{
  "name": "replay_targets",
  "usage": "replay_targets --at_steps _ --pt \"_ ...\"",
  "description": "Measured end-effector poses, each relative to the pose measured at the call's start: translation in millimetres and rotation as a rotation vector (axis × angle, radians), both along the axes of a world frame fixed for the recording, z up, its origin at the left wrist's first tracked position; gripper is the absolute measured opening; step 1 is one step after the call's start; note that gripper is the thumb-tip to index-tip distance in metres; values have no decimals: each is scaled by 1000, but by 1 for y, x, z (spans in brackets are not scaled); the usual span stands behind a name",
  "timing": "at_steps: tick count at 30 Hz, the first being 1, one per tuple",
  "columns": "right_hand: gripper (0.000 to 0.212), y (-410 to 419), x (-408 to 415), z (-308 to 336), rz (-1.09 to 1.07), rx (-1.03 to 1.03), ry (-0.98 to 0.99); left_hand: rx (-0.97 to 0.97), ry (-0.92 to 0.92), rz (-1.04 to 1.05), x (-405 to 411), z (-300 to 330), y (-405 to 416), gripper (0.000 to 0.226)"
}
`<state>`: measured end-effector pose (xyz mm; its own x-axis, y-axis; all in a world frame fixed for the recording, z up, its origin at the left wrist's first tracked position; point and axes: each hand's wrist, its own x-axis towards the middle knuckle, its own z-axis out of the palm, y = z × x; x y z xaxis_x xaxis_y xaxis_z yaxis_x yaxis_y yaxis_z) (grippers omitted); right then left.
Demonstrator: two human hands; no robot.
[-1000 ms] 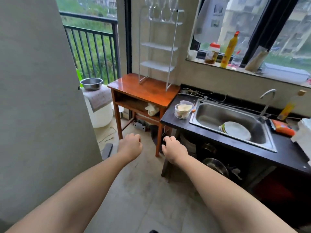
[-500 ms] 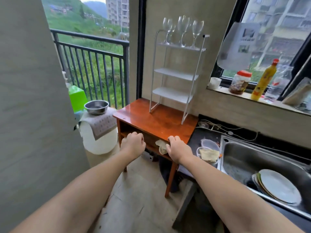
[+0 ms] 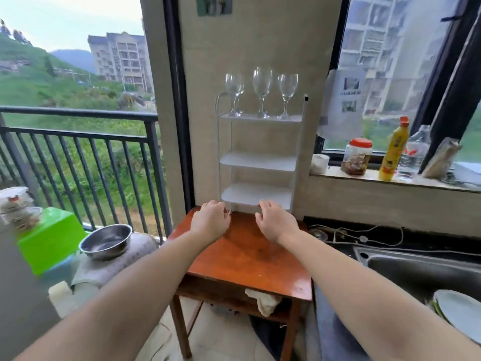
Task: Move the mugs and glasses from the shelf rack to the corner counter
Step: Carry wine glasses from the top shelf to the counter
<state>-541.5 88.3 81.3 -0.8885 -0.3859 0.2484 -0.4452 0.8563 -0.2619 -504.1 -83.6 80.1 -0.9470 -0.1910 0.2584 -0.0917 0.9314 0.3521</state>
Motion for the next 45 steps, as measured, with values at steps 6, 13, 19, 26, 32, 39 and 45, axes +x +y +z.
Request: replay_targets --at_steps 6,13,19,26,32,39,45 --pt "37 -10 -87 44 -44 -35 101 27 95 -112 -94 39 6 27" --pt "36 -14 -170 127 -87 -213 233 75 268 -164 -194 119 16 30" --pt "38 -22 -239 186 -192 -881 41 213 431 -198 -259 172 24 23" --pt "29 -33 -287 207 -247 -1347 -290 371 356 -128 -320 195 29 15" --pt "29 -34 -303 203 -317 -1477 -327 438 310 -147 -346 192 25 16" --pt "33 -35 -303 207 -310 -1449 -295 520 367 -190 -347 190 23 26" --pt "23 -33 -272 217 -148 -1373 -216 540 536 -174 -322 190 26 33"
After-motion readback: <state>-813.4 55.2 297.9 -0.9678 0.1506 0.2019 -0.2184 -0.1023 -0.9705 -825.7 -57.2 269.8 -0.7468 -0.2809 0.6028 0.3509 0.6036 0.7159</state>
